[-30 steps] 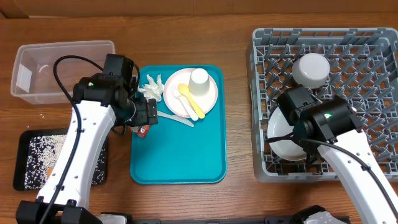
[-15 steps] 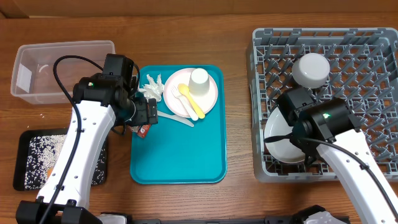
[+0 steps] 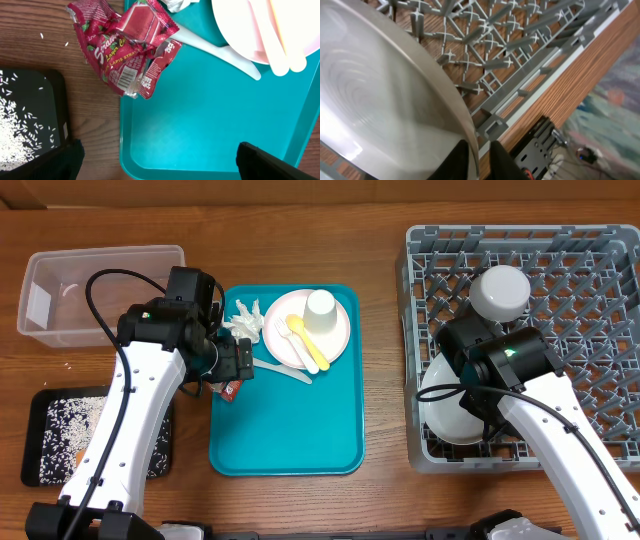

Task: Sort waste into correct bins and load items into the dishwasher rack
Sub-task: 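Open the right gripper to release the plate in the rack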

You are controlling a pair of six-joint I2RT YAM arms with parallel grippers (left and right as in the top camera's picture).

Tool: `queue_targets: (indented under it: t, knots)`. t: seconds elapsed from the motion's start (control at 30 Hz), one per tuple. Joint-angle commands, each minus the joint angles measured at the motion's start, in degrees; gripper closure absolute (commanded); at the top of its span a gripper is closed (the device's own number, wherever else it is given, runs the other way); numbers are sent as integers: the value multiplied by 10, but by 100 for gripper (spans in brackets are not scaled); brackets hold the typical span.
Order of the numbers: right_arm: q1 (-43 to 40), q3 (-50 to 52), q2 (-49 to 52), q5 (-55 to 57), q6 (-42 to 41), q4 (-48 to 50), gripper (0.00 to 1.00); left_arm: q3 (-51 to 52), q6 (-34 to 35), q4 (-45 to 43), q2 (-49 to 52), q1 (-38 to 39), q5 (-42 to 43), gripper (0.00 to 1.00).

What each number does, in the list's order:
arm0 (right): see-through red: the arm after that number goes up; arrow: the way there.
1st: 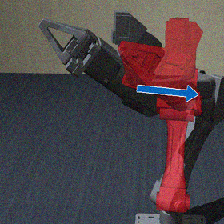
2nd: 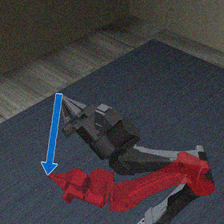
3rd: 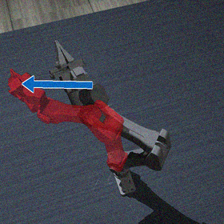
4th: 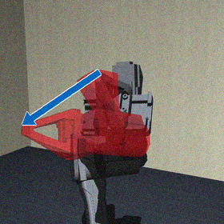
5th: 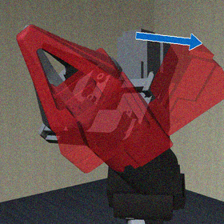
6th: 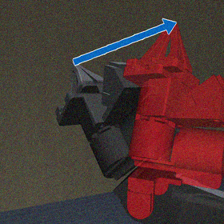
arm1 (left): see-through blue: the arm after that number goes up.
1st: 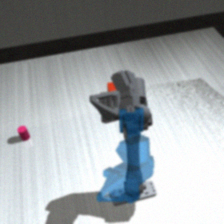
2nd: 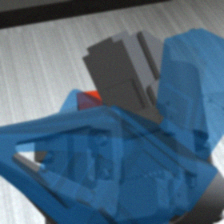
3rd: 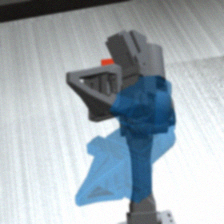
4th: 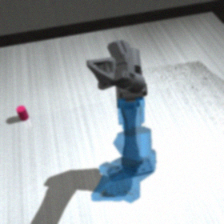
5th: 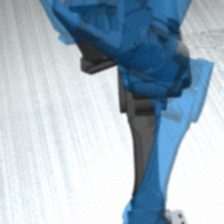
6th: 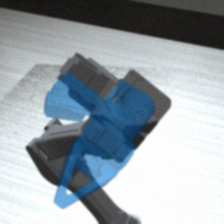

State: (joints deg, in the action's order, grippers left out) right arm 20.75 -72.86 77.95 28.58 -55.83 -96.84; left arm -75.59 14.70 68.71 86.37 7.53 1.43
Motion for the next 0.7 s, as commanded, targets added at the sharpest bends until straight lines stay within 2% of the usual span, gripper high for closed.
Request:
queue_targets:
  t: [0.0, 0.07, 0.17, 0.37, 0.4, 0.43, 0.57, 0.67]
  knots:
    - [2, -29, -1, -14, 8, -2, 71, -6, 7, -2, -2, 0, -4, 0]
    - [2, -50, -2, -26, 21, -2, 60, -6, 7, -2, -2, 0, -4, 0]
    - [2, -84, -2, -46, 47, -2, 32, -6, 7, -2, -2, 0, -4, 0]
    - [-15, -158, -4, -49, 83, -2, 23, -6, 6, 1, -2, 0, -4, 0]
    - [-25, -166, -5, -46, 84, -2, 25, -6, 5, 2, -2, 0, -4, 0]
    - [-38, -172, -5, -42, 84, -2, 31, -6, 5, 3, -2, 0, -4, 0]
    - [-115, -176, -5, -42, 115, 2, 71, -6, 5, 6, -2, 0, -4, 0]
    - [-184, -175, -5, -43, 137, 3, 91, -6, 5, 5, -2, 0, -4, 0]
